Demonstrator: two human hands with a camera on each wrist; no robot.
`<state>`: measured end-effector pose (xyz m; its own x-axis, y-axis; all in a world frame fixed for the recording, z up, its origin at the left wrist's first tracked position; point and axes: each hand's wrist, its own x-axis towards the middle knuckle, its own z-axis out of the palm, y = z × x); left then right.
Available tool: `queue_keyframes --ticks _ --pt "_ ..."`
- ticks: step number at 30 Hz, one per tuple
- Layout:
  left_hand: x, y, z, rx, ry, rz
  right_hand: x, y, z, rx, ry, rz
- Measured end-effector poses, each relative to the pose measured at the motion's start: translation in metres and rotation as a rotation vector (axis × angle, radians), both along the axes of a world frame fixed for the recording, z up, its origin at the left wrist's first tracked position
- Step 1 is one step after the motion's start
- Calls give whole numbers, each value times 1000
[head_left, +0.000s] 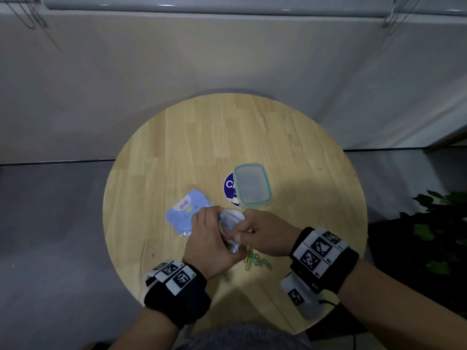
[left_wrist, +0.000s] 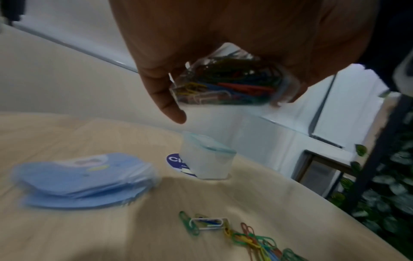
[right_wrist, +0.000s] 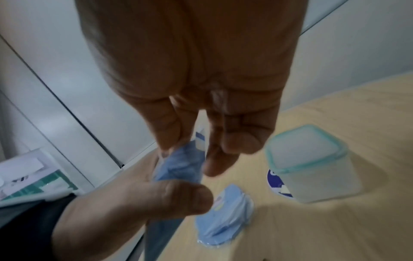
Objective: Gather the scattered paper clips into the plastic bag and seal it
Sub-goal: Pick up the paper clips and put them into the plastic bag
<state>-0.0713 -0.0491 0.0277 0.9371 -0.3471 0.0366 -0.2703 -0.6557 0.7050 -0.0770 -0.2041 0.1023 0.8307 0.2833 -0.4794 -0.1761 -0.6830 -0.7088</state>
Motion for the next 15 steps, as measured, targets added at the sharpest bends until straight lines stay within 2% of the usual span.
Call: queue_keyframes --ticks 1,3,4,6,10,13,15 --pt "3 3 -2 5 25 20 1 0 -3 54 -29 -80" --pt "9 12 -8 41 54 36 3 -5 -16 168 -36 -357" --pt "10 17 -12 64 58 36 1 -9 -25 174 -11 -467" --pt "10 28 -17 88 91 49 -6 -15 -51 93 75 -565" --pt "1 39 -23 91 138 93 -32 -20 -98 -154 218 -603" --pt "-6 43 -28 94 132 95 -49 -18 -120 -377 339 -502" --pt "-8 45 -29 98 127 86 -55 -11 -129 -414 375 -468"
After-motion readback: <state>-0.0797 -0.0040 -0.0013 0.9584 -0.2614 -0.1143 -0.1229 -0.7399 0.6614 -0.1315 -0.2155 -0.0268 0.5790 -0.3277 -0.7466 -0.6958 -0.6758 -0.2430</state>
